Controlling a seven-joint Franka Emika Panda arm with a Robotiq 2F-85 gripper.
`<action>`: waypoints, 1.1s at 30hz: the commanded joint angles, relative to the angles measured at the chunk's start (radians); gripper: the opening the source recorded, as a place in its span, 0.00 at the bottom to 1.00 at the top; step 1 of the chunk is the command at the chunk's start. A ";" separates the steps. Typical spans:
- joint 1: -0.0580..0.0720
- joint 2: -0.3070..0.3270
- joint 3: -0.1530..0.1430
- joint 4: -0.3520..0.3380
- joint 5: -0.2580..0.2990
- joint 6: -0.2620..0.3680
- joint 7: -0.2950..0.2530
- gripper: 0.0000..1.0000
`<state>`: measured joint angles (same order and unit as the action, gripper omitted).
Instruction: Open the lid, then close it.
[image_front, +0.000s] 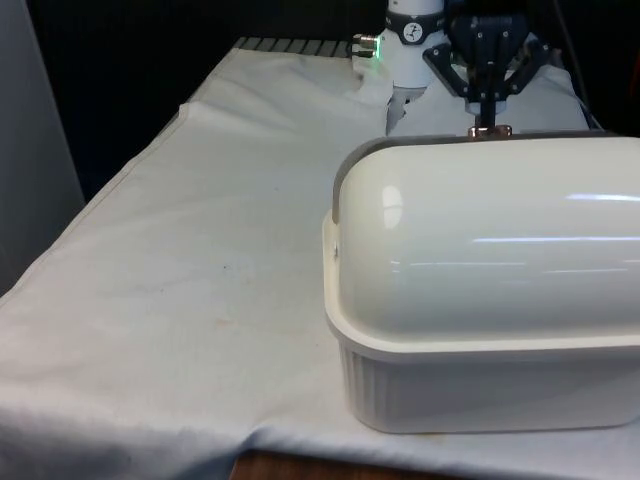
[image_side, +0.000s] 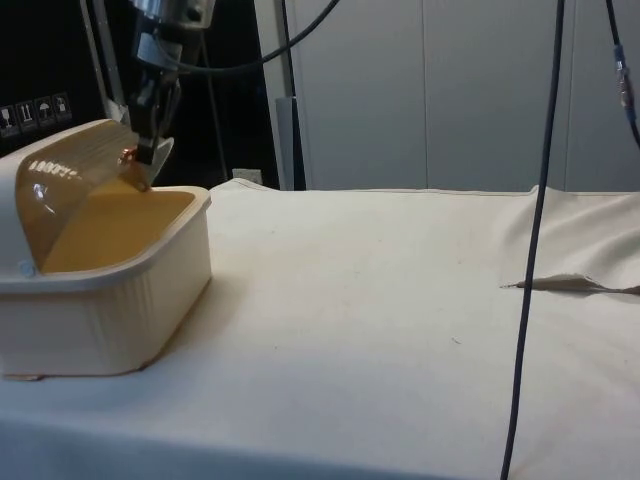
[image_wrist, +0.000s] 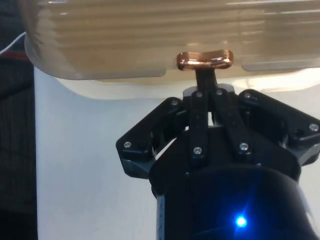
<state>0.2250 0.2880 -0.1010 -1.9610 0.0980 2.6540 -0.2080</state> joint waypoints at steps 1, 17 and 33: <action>-0.002 0.001 0.003 0.006 0.008 0.008 -0.005 0.00; -0.002 0.018 -0.001 0.065 0.000 0.007 0.002 0.00; 0.000 0.074 0.001 0.154 0.002 0.037 0.020 0.00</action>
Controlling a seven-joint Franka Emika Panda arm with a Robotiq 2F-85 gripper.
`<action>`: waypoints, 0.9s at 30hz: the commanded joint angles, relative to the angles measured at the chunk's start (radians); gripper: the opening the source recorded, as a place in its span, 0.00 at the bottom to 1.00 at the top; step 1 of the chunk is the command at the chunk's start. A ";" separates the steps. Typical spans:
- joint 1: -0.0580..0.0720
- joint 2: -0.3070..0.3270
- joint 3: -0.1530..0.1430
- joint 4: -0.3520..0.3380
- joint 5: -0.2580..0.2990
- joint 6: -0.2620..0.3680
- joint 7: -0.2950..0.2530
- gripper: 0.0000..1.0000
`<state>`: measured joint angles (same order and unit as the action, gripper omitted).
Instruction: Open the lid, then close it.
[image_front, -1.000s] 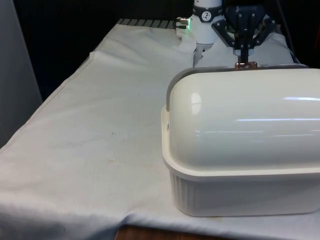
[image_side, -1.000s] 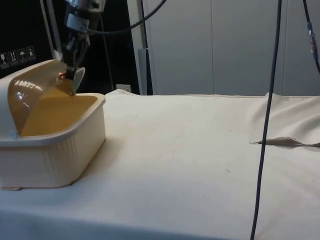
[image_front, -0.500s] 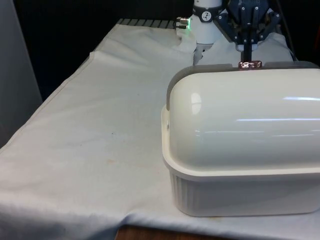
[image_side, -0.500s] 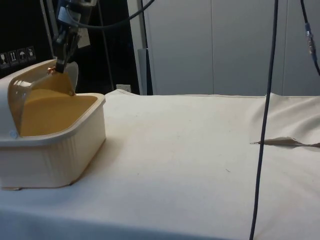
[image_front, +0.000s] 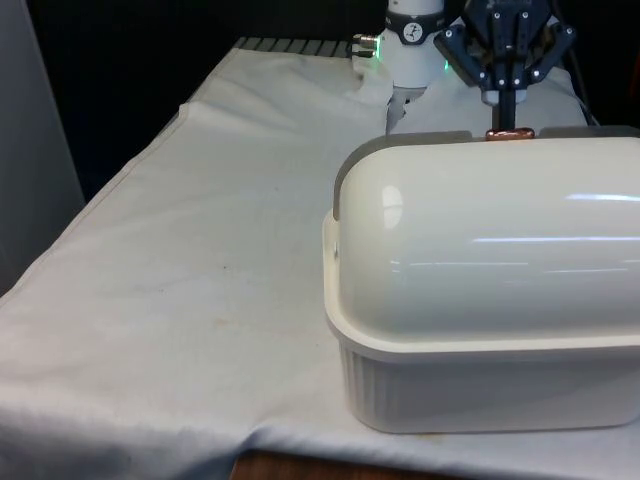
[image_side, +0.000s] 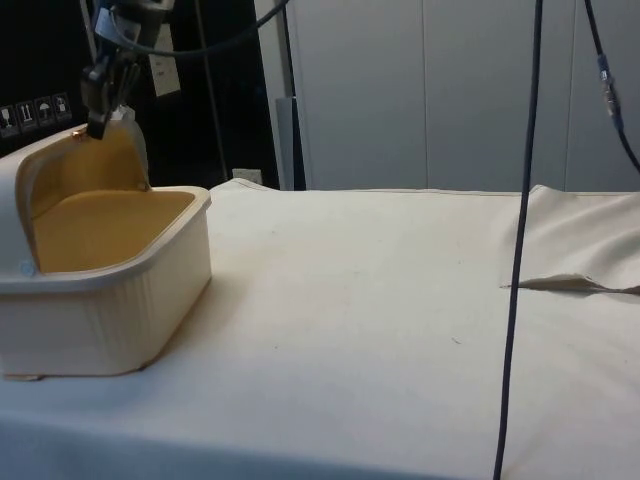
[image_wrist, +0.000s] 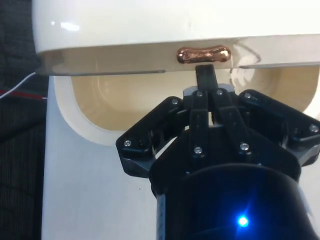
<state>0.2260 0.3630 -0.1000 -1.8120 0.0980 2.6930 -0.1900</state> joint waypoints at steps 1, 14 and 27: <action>0.000 -0.002 0.000 0.008 0.002 -0.003 0.003 0.00; 0.000 -0.020 -0.005 0.045 -0.003 -0.019 0.006 0.00; -0.001 -0.075 -0.003 0.056 -0.005 -0.069 -0.007 0.00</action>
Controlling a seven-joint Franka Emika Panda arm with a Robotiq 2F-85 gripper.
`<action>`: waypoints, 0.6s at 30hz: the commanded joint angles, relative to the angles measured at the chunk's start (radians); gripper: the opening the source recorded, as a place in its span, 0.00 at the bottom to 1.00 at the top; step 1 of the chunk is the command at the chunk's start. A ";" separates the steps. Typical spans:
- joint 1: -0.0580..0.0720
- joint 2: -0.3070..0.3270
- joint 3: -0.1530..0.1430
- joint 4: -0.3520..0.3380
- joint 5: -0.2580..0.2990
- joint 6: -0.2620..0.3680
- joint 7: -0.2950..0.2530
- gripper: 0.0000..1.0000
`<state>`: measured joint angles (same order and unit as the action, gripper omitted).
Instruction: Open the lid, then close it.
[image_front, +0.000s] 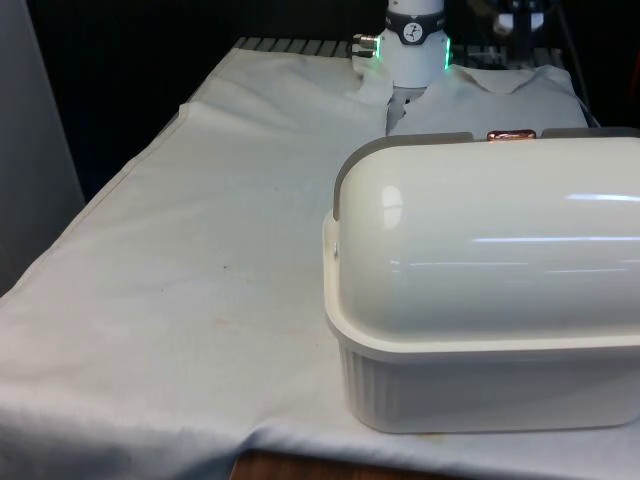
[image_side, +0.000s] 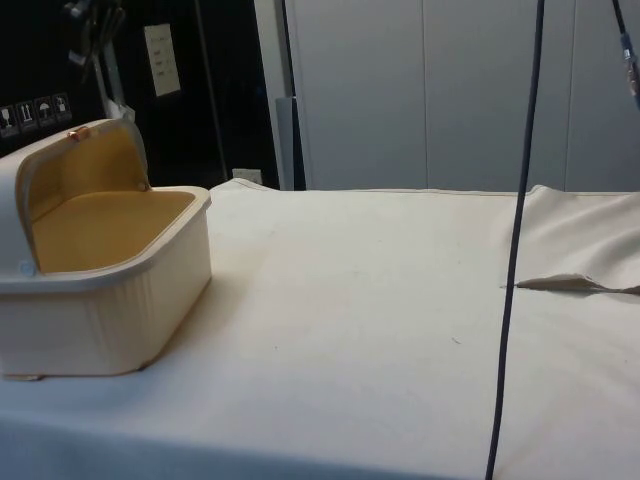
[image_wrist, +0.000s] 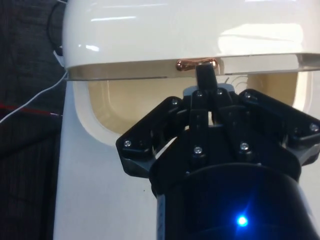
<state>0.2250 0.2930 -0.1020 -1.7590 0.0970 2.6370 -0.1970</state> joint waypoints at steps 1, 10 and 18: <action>0.000 -0.005 -0.001 0.003 -0.004 -0.013 0.000 0.00; 0.001 -0.035 -0.003 0.034 -0.015 -0.070 -0.011 0.00; 0.001 -0.044 -0.004 0.048 -0.024 -0.102 -0.016 0.00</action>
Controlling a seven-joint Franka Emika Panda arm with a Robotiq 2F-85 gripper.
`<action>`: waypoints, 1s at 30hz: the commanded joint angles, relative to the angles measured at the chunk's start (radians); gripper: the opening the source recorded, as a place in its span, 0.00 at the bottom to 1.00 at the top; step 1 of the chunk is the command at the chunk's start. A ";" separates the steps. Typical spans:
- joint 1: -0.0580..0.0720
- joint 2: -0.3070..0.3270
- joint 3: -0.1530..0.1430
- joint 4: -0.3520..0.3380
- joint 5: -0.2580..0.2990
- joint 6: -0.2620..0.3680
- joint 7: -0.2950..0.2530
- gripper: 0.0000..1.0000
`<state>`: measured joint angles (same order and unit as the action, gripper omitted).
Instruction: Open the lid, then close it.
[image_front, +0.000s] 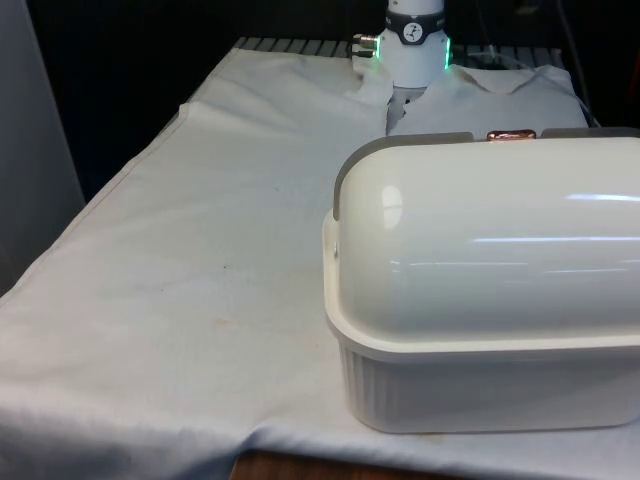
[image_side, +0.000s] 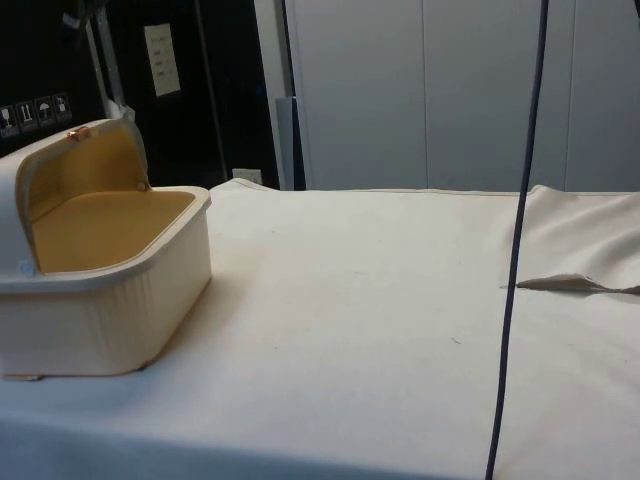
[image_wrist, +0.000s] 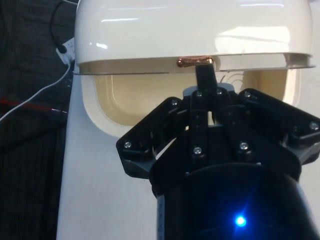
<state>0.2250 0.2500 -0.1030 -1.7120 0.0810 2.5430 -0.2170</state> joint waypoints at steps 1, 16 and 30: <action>0.001 0.000 -0.002 0.003 -0.008 -0.009 0.004 0.00; 0.002 0.002 0.001 0.002 -0.001 -0.001 0.004 0.49; 0.002 0.012 0.002 0.012 0.000 -0.002 0.003 1.00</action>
<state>0.2270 0.2590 -0.1010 -1.7040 0.0810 2.5400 -0.2150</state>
